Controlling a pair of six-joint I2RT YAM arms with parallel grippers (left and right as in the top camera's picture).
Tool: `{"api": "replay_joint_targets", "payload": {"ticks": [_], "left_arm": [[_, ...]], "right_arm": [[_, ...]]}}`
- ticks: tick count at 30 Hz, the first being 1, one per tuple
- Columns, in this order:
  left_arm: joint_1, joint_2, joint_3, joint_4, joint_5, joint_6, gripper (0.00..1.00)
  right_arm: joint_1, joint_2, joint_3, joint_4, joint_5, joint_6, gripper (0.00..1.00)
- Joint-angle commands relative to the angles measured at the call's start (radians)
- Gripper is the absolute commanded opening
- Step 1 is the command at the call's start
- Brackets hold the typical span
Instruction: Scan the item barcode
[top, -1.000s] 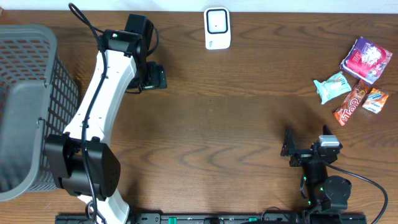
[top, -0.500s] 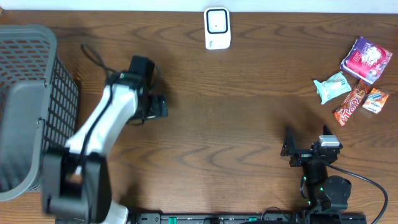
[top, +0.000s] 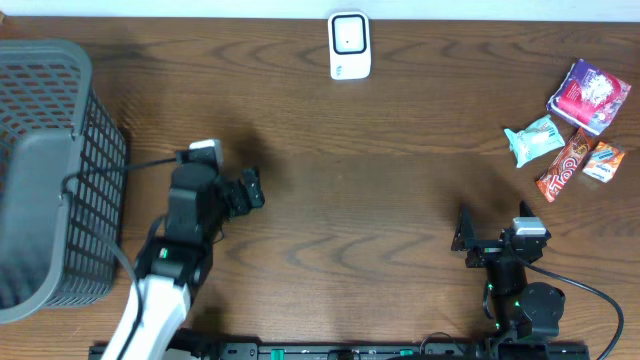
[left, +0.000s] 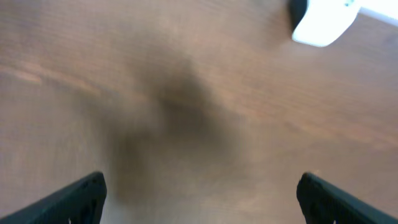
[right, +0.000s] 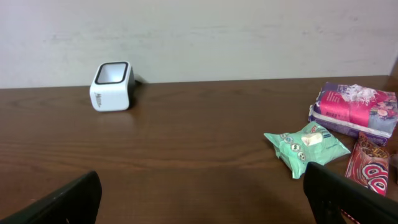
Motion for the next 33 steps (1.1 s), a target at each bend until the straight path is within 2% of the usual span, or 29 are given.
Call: {"api": "replay_joint_targets", "payload": {"ticks": [1, 11, 15, 21, 33], "left_arm": [[0.002, -0.131, -0.072, 0.076, -0.001, 0.06, 0.98], [0.005, -0.399, -0.157, 0.087, -0.003, 0.286, 0.98], [0.028, -0.476, -0.196, 0.084, -0.002, 0.273, 0.98], [0.089, -0.601, -0.263, 0.084, -0.002, 0.172, 0.98], [0.125, -0.78, -0.316, 0.08, -0.001, 0.171, 0.98]], "right_arm": [[-0.005, -0.006, -0.002, -0.003, 0.0, -0.011, 0.99], [-0.005, -0.006, -0.002, -0.003, 0.0, -0.011, 0.99], [-0.005, -0.006, -0.002, -0.003, 0.0, -0.011, 0.99], [-0.005, -0.006, -0.002, -0.003, 0.0, -0.011, 0.99], [-0.005, -0.006, -0.002, -0.003, 0.0, -0.011, 0.99]]}}
